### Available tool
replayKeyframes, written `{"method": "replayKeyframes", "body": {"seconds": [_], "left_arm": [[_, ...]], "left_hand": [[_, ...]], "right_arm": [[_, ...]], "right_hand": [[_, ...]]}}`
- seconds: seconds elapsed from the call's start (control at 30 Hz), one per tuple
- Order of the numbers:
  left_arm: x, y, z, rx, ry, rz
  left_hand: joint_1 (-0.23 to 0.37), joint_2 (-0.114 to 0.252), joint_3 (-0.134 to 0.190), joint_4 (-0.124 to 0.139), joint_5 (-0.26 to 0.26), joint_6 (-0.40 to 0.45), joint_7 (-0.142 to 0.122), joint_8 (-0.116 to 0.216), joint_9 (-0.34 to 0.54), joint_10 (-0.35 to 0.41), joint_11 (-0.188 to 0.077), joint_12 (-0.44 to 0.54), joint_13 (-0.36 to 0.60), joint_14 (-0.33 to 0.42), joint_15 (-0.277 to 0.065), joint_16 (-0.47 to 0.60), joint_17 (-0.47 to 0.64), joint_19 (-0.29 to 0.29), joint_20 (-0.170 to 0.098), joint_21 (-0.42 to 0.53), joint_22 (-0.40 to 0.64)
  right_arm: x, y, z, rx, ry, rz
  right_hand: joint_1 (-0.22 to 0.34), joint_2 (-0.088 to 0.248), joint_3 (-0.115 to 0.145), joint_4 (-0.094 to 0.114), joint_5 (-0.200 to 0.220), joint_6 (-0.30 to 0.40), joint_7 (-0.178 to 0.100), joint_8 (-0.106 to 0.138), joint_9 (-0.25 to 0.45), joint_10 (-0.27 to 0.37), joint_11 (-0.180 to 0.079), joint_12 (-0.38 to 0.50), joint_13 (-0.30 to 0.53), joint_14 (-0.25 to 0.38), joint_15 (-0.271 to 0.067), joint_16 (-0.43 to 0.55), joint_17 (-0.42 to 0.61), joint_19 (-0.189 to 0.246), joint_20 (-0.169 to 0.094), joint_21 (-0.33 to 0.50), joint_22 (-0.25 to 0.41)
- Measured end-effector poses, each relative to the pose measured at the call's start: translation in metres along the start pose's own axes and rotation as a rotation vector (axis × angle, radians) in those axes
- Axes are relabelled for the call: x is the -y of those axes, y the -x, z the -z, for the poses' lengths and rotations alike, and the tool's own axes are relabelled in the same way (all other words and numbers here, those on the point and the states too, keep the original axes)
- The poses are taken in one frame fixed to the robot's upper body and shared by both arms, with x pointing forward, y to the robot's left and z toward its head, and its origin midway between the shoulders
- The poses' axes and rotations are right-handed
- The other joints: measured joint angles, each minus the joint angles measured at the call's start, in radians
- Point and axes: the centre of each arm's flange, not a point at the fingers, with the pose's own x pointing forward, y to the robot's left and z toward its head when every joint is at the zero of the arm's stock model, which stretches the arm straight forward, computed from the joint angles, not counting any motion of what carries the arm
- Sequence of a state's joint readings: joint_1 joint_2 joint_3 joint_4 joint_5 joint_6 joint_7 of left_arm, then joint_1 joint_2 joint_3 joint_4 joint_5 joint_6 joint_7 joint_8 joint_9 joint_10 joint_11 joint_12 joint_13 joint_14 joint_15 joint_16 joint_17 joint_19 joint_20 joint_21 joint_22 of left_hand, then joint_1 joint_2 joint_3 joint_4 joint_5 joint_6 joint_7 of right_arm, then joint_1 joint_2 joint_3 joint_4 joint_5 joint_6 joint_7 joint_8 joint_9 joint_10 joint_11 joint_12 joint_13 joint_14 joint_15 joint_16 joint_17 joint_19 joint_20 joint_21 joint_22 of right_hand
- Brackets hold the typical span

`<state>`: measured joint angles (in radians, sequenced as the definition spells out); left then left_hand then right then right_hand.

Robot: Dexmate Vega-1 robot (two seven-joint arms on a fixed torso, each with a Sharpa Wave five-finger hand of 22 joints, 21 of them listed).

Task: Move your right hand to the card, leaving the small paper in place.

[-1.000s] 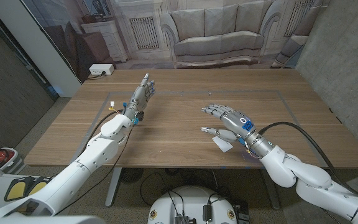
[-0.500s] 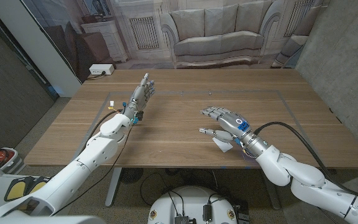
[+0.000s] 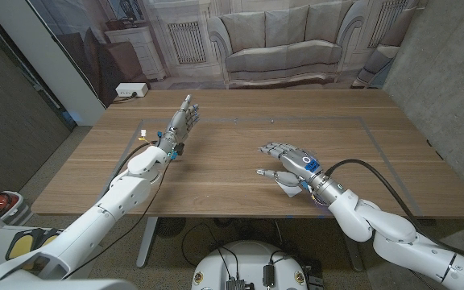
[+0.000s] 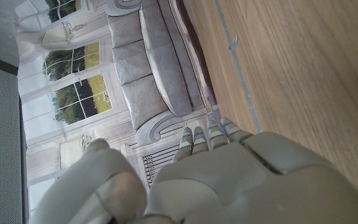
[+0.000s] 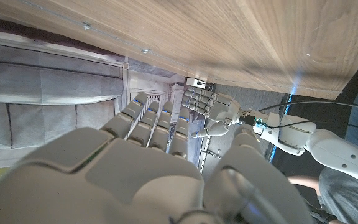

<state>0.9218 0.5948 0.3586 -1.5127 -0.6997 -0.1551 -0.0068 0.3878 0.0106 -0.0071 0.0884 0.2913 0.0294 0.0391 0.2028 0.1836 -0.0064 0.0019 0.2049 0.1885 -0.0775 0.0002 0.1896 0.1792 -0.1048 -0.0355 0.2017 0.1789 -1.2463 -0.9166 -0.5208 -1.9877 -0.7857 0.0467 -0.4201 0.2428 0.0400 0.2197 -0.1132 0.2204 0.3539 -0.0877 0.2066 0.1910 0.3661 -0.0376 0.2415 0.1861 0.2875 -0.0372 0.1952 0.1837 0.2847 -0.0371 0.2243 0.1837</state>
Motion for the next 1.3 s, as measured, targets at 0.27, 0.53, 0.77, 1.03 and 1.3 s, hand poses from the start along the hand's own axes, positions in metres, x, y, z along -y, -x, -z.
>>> {"method": "replayKeyframes", "body": {"seconds": [0.27, 0.53, 0.77, 1.03, 1.3], "left_arm": [[-0.002, 0.000, -0.001, -0.004, -0.006, 0.000], [-0.003, 0.000, -0.005, 0.001, -0.009, 0.002], [-0.002, 0.002, -0.005, 0.002, -0.009, 0.003], [-0.001, 0.003, -0.005, 0.003, -0.008, 0.004], [-0.001, 0.005, -0.005, 0.005, -0.008, -0.006]], "left_hand": [[0.000, 0.000, 0.000, 0.000, 0.000, 0.000, 0.000, 0.000, 0.000, 0.000, 0.000, 0.000, 0.000, 0.000, 0.000, 0.000, 0.000, -0.003, 0.003, 0.000, 0.000], [0.002, 0.002, -0.004, 0.004, 0.000, 0.000, 0.000, 0.000, 0.000, 0.000, 0.000, 0.000, 0.000, 0.000, 0.000, 0.000, 0.000, -0.003, 0.003, 0.000, 0.000], [0.002, 0.002, -0.004, 0.004, 0.000, 0.000, 0.000, 0.000, 0.000, 0.000, 0.000, 0.000, 0.000, 0.000, 0.000, 0.000, 0.000, -0.003, 0.003, 0.000, 0.000], [0.002, 0.002, -0.004, 0.004, 0.000, 0.000, 0.000, 0.000, 0.000, 0.000, 0.000, 0.000, 0.000, 0.000, 0.000, 0.000, 0.000, -0.007, 0.000, 0.000, 0.000], [0.005, 0.005, -0.004, 0.004, 0.000, 0.000, 0.000, 0.000, 0.000, 0.000, 0.000, 0.000, 0.000, 0.000, 0.000, 0.000, 0.000, -0.007, 0.000, 0.000, 0.000]], "right_arm": [[-0.006, 0.001, 0.000, -0.007, -0.003, -0.015], [-0.009, 0.002, -0.001, -0.017, -0.006, -0.022], [-0.012, 0.003, -0.001, -0.018, -0.007, -0.031], [-0.014, 0.004, 0.000, -0.024, -0.014, -0.036], [-0.019, 0.004, 0.004, -0.026, -0.019, -0.051]], "right_hand": [[0.000, 0.000, 0.000, 0.000, 0.000, 0.011, 0.000, 0.000, 0.000, 0.004, -0.004, 0.000, 0.000, 0.005, -0.002, 0.000, 0.000, 0.004, -0.004, 0.000, 0.000], [0.000, 0.000, 0.000, 0.000, 0.000, 0.011, 0.000, 0.000, 0.000, 0.004, -0.004, 0.000, 0.000, 0.005, -0.002, 0.000, 0.000, 0.004, -0.004, 0.000, 0.000], [0.000, 0.000, 0.000, 0.000, 0.000, 0.011, 0.000, 0.000, 0.000, 0.004, -0.004, 0.000, 0.000, 0.005, -0.002, 0.000, 0.000, 0.004, -0.004, 0.000, 0.000], [0.000, 0.000, 0.000, 0.000, 0.000, 0.015, -0.004, 0.000, 0.000, 0.013, -0.005, 0.000, 0.000, 0.008, -0.006, 0.000, 0.000, 0.004, -0.004, 0.000, 0.000], [0.000, 0.000, 0.000, 0.000, 0.000, 0.015, -0.004, 0.000, 0.000, 0.014, -0.004, 0.000, 0.000, 0.008, -0.006, 0.000, 0.000, 0.004, -0.004, 0.000, 0.000]]}}
